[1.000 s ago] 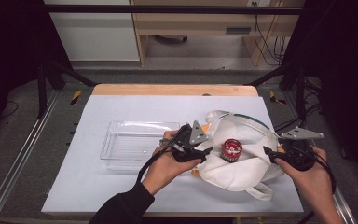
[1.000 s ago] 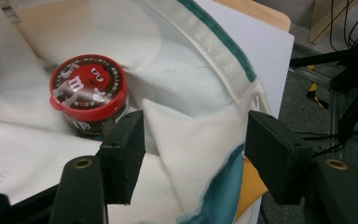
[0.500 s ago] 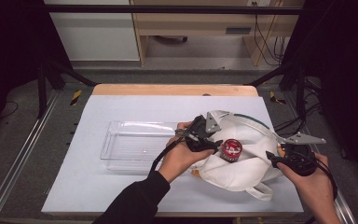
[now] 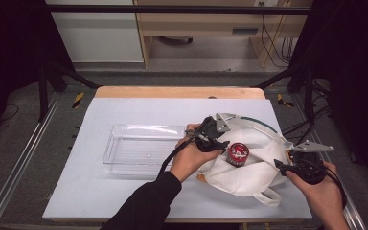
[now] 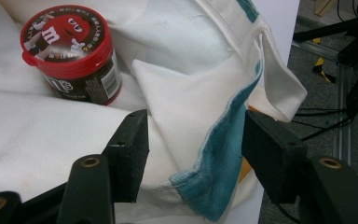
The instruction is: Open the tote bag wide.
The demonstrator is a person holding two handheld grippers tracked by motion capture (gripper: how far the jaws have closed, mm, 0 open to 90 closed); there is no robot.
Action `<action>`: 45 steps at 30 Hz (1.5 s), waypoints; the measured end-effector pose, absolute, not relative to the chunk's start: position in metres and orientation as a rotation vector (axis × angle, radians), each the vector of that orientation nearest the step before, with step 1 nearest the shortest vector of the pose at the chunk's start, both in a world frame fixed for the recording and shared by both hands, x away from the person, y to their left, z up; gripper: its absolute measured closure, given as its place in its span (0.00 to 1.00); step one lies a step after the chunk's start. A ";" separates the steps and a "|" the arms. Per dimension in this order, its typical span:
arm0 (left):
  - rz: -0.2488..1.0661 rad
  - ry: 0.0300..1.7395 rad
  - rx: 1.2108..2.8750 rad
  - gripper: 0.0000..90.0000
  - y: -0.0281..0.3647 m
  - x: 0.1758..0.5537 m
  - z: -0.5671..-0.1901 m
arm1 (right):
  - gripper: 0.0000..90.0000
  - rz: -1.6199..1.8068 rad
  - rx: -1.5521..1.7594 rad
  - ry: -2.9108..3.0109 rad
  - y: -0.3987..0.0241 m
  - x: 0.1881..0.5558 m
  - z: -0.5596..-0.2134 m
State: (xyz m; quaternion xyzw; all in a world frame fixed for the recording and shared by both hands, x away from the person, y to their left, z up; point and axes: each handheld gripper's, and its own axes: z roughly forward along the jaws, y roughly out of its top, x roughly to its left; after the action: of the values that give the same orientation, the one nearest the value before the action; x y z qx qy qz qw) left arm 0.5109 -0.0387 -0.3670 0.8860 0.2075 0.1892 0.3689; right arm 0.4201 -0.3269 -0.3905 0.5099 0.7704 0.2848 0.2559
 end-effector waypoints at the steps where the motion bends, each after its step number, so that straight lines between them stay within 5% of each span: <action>1: 0.489 0.537 2.280 0.56 -0.038 0.512 -0.367 | 0.48 0.767 1.376 2.093 -0.328 0.419 -0.391; 13: 0.515 0.586 2.316 0.89 -0.020 0.530 -0.372 | 0.51 0.775 1.415 2.088 -0.341 0.407 -0.398; 33: 0.513 0.610 2.304 0.91 -0.001 0.532 -0.377 | 0.69 0.730 1.410 2.119 -0.346 0.401 -0.419; 37: 0.513 0.611 2.310 0.91 0.000 0.531 -0.380 | 0.82 0.694 1.381 2.133 -0.345 0.403 -0.423; 45: 0.520 0.607 2.301 0.91 0.000 0.527 -0.374 | 0.88 0.647 1.359 2.131 -0.344 0.402 -0.421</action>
State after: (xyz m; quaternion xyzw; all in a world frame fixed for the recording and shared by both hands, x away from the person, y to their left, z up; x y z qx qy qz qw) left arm 0.5266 0.0003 -0.3742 0.8863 0.2340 0.2005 0.3457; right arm 0.4020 -0.3442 -0.4211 0.5025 0.7880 0.2391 0.2634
